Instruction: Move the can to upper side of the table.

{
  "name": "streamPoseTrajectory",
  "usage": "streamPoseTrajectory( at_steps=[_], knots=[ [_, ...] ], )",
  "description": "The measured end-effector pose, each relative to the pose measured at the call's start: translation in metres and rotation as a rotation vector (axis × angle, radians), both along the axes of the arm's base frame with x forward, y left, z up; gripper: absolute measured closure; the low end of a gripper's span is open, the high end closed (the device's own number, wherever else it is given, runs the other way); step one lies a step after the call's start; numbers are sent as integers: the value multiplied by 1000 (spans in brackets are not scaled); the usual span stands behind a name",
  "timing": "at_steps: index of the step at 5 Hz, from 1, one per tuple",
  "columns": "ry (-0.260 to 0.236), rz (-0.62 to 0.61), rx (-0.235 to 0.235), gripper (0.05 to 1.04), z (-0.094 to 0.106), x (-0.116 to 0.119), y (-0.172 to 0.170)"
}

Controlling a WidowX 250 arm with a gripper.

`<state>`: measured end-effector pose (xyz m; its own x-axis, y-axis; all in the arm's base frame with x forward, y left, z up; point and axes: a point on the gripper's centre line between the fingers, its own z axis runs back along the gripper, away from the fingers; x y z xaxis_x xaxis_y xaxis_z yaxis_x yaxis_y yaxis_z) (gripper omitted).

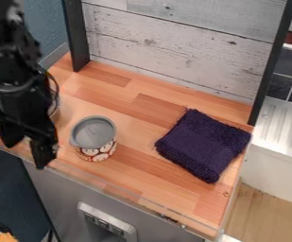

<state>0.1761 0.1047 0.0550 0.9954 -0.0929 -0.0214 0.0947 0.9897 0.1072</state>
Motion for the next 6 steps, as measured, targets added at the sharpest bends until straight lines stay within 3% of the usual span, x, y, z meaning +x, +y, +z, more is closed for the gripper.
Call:
streamPoseTrajectory(
  at_steps=[3,6],
  knots=[
    [116,74,-41,83,-40,25,5],
    [145,40,-45,83,-54,68,-24]
  ],
)
